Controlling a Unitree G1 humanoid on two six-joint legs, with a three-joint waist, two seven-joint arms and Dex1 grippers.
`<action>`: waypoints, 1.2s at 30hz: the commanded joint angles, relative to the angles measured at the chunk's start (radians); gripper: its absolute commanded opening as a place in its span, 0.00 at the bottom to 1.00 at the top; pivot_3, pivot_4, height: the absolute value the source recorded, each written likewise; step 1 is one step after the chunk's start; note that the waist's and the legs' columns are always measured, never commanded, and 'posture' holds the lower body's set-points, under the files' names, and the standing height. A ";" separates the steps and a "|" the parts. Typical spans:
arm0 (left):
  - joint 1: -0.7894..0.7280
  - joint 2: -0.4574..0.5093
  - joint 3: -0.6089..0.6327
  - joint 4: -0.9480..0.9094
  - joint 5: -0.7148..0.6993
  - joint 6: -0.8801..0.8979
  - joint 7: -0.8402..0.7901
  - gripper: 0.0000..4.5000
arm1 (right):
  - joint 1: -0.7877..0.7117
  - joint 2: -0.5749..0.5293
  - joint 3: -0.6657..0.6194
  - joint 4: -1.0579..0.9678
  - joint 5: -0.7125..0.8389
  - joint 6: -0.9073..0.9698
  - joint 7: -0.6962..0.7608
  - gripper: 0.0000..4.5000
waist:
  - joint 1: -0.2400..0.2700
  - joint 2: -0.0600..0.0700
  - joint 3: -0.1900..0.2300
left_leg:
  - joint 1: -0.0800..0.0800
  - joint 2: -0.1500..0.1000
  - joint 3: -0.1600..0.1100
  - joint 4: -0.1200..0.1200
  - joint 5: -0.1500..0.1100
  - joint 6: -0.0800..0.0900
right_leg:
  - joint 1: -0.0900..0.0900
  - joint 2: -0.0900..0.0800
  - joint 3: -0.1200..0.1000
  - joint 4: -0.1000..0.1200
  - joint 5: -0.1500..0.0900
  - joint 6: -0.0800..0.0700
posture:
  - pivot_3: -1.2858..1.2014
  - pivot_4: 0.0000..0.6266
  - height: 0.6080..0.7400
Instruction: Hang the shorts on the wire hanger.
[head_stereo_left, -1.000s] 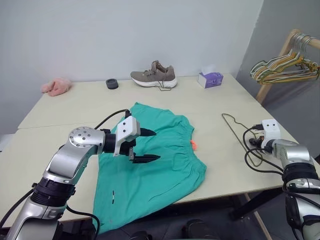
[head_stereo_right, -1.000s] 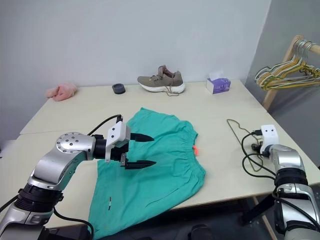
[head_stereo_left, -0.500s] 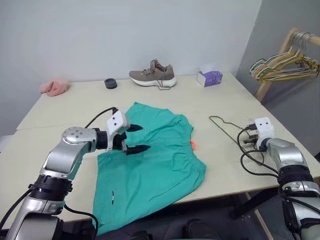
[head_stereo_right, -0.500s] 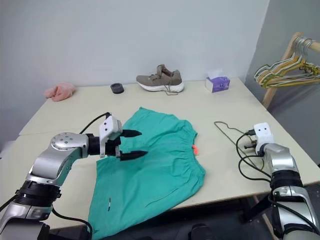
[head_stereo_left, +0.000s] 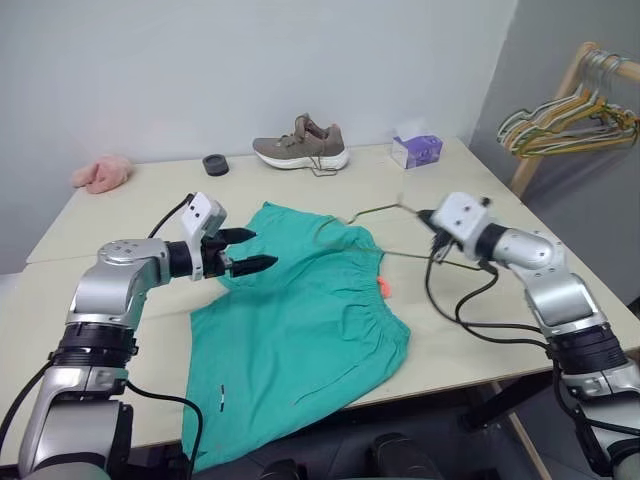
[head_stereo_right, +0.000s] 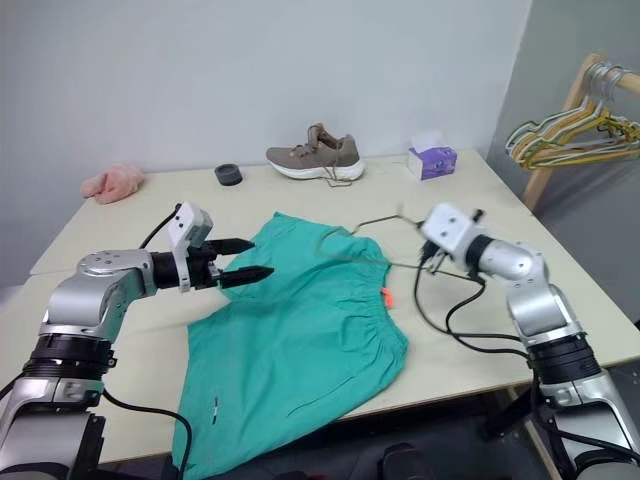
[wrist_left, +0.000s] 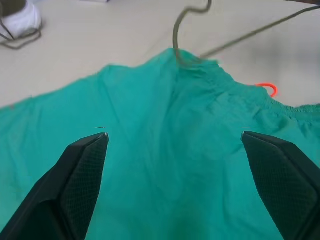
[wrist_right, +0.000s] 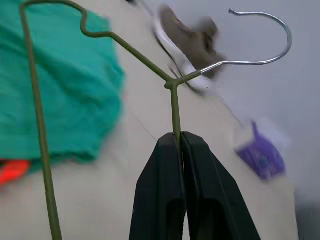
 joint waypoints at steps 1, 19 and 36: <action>0.029 0.024 -0.015 -0.079 -0.022 0.036 -0.059 1.00 | -0.024 -0.003 0.047 -0.096 -0.032 -0.108 0.059 0.00 | -0.002 0.000 0.000 | 0.000 0.000 0.000 0.000 0.000 0.000 | 0.000 0.000 0.000 0.000 0.000 0.000 | 0.43 0.04 1.00; 0.138 0.044 -0.064 -0.240 -0.061 0.136 -0.166 0.80 | -0.085 0.069 0.079 -0.118 -0.069 -0.197 0.109 0.00 | 0.005 -0.001 0.001 | 0.000 0.000 -0.001 0.000 0.000 0.000 | 0.000 0.000 0.000 0.000 0.000 -0.001 | 0.43 0.04 1.00; 0.191 0.042 -0.053 -0.299 -0.074 0.146 -0.150 0.00 | -0.032 0.051 0.077 -0.188 -0.020 -0.145 0.182 0.23 | 0.007 -0.001 0.001 | 0.000 0.000 -0.001 0.000 0.000 0.000 | 0.000 0.000 0.000 0.000 0.000 -0.001 | 0.43 0.03 1.00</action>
